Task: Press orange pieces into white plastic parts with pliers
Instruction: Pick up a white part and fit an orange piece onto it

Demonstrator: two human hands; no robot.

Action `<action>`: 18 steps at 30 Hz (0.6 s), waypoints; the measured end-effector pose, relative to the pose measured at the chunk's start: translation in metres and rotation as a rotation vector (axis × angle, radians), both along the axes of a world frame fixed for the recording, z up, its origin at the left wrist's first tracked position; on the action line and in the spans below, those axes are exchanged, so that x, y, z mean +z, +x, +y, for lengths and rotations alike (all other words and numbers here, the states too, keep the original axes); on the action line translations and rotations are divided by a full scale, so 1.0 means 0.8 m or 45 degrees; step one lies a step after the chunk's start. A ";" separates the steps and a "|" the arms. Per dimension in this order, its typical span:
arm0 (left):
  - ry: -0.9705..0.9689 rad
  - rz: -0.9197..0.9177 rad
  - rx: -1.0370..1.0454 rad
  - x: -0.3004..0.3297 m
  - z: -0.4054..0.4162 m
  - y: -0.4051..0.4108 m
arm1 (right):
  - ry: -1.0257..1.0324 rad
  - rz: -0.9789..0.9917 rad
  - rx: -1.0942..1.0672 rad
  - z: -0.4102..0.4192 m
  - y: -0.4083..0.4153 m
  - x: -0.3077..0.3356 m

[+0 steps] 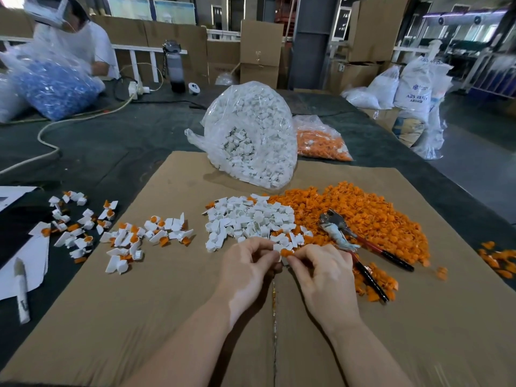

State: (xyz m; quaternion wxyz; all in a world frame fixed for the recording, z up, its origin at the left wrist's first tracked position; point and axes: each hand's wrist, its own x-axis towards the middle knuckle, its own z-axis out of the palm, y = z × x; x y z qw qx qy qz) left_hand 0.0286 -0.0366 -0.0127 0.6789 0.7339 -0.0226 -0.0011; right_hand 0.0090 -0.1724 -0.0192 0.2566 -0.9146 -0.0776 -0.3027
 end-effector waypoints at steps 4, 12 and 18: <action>0.000 -0.005 -0.013 -0.002 0.000 0.001 | -0.058 -0.024 -0.003 0.001 0.002 -0.003; 0.159 -0.082 -0.056 -0.007 -0.002 -0.003 | -0.105 -0.056 0.060 -0.001 0.002 -0.008; -0.055 0.003 0.027 -0.002 0.001 0.000 | -0.007 -0.051 0.110 -0.001 -0.001 -0.002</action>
